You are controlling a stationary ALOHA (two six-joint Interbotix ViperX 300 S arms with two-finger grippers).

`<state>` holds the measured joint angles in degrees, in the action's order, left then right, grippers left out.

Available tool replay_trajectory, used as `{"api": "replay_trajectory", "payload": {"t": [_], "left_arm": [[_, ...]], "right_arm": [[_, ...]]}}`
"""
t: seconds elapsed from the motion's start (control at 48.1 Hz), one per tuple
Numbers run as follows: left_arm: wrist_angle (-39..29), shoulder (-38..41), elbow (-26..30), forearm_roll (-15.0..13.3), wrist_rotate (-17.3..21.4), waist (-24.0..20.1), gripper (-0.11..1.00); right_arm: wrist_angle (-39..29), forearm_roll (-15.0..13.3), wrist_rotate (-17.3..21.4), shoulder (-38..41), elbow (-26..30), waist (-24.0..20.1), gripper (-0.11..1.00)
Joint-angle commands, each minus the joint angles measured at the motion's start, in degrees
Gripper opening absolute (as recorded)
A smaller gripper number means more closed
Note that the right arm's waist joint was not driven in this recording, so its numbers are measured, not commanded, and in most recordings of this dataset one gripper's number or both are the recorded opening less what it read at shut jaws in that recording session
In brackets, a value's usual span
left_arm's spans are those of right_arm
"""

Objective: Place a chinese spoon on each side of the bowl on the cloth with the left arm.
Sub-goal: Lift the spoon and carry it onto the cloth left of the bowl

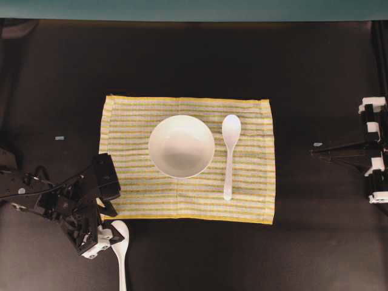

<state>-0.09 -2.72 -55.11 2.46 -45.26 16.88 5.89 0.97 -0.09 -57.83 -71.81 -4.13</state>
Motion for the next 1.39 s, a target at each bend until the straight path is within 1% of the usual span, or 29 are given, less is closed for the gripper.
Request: {"api": "replay_trajectory", "payload": {"t": [0.0, 0.062, 0.146, 0.229, 0.333, 0.374, 0.457, 0.52, 0.582, 0.624, 0.707, 0.748, 0.769, 0.852, 0.915, 0.956, 1.019, 1.164, 1.31, 1.372], "left_arm": [[0.4, 0.4, 1.1, 0.3, 0.4, -0.2, 0.79], [0.2, 0.3, 1.3, 0.3, 0.4, -0.4, 0.75], [-0.1, -0.6, 1.9, 0.3, 0.4, -0.4, 0.62], [-0.6, -2.5, 2.6, 0.3, 0.3, -0.4, 0.40], [-3.9, -6.4, 4.3, 0.3, 0.4, -1.0, 0.12], [-6.2, -8.1, 5.1, 0.3, 0.4, -1.6, 0.05], [-12.0, -12.1, 7.2, 0.3, 0.6, -2.9, 0.05], [-18.1, -15.3, 8.8, 0.3, 1.3, -5.0, 0.05], [-23.3, -17.3, 9.8, 0.3, 3.7, -7.6, 0.05], [-26.2, -18.1, 10.3, 0.3, 6.3, -9.8, 0.05], [-29.4, -19.2, 10.2, 0.3, 13.9, -14.3, 0.05], [-30.2, -19.2, 10.0, 0.3, 18.9, -16.9, 0.05], [-30.3, -19.2, 9.8, 0.3, 22.8, -18.5, 0.05], [-29.1, -18.8, 9.7, 0.3, 33.8, -21.4, 0.05], [-26.8, -18.5, 9.7, 0.3, 40.1, -23.0, 0.05], [-25.0, -18.1, 9.6, 0.3, 43.0, -23.9, 0.05], [-22.1, -17.1, 9.5, 0.3, 45.6, -25.3, 0.05], [-17.3, -14.2, 9.2, 0.3, 46.9, -27.1, 0.05], [-16.6, -10.7, 8.8, 0.3, 50.4, -27.9, 0.05], [-16.3, -9.7, 9.0, 0.3, 51.2, -28.1, 0.05]], "right_arm": [[0.3, 0.1, 0.5, 0.3, 0.4, 0.0, 0.01], [0.4, 0.1, 0.5, 0.3, 0.4, 0.0, 0.01], [0.3, 0.1, 0.5, 0.4, 0.3, 0.0, 0.01], [0.3, 0.1, 0.5, 0.3, 0.2, 0.0, 0.01], [0.3, 0.2, 0.5, 0.4, 0.2, 0.0, 0.01], [0.3, 0.1, 0.5, 0.3, 0.2, 0.0, 0.01], [0.2, 0.2, 0.5, 0.4, 0.2, -0.1, 0.01], [0.3, 0.1, 0.5, 0.3, 0.2, 0.0, 0.01], [0.3, 0.1, 0.4, 0.4, 0.2, 0.0, 0.01], [0.3, 0.2, 0.4, 0.3, 0.1, 0.0, 0.01], [0.3, 0.2, 0.4, 0.4, 0.2, 0.0, 0.01], [0.3, 0.2, 0.4, 0.3, 0.1, 0.0, 0.01], [0.3, 0.2, 0.4, 0.4, 0.1, 0.0, 0.01], [0.3, 0.2, 0.4, 0.4, 0.1, 0.0, 0.01], [0.3, 0.2, 0.4, 0.4, 0.0, 0.0, 0.01], [0.3, 0.1, 0.4, 0.3, -0.1, 0.0, 0.01], [0.3, 0.2, 0.4, 0.3, -0.2, 0.0, 0.01], [0.3, 0.2, 0.5, 0.4, -0.8, 0.0, 0.01], [0.2, 0.4, 0.5, 0.3, -1.1, 0.0, 0.01], [0.3, 0.4, 0.5, 0.4, -1.1, 0.0, 0.01]]}}
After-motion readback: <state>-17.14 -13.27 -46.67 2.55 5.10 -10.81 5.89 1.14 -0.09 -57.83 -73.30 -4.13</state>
